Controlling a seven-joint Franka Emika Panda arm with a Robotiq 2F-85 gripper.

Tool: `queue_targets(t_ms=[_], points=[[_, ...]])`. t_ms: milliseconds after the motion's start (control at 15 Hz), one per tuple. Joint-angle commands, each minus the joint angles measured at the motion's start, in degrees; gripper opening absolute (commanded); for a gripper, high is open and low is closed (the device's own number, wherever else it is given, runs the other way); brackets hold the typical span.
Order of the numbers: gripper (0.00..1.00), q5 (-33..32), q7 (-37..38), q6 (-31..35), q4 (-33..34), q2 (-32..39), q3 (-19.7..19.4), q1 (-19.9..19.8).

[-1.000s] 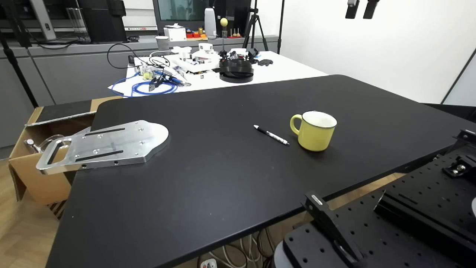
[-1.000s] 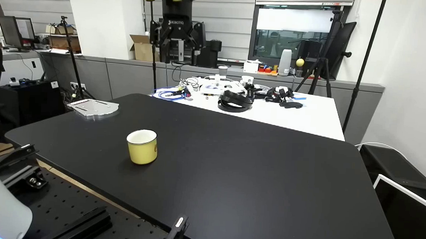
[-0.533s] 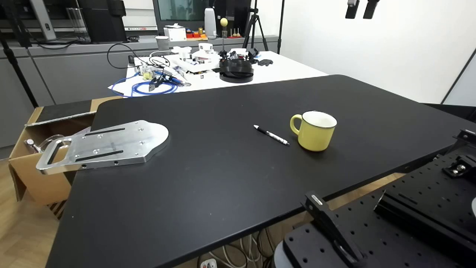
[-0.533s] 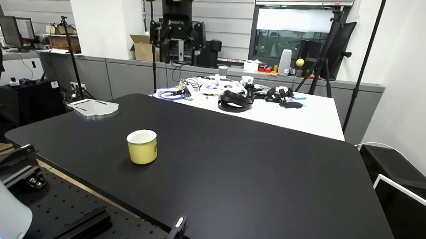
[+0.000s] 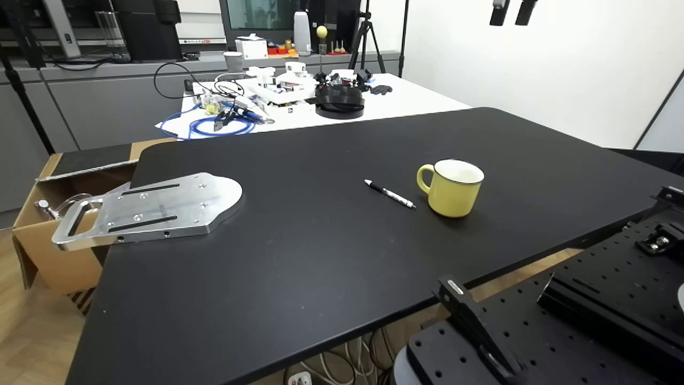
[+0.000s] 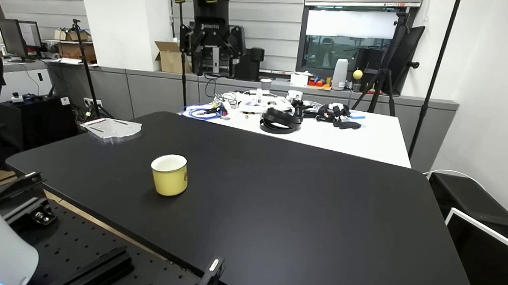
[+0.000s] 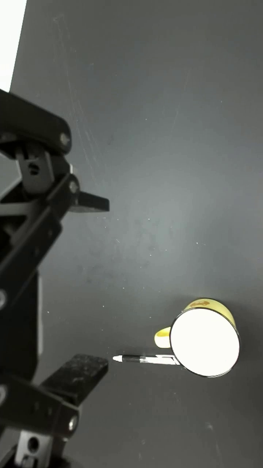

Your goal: Put the pen inside the yellow mug

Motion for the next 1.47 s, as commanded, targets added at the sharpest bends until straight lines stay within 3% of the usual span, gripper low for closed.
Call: queue_targets(t_ms=[0,800,1400], points=[[1.0,0.7,-0.2,2.0,2.4,3.1,1.4,0.3],[1.0,0.9,4.2,5.7,9.0,14.9,9.5,4.0],[1.0,1.5,13.4,12.3,7.9,21.9,12.9,6.2]])
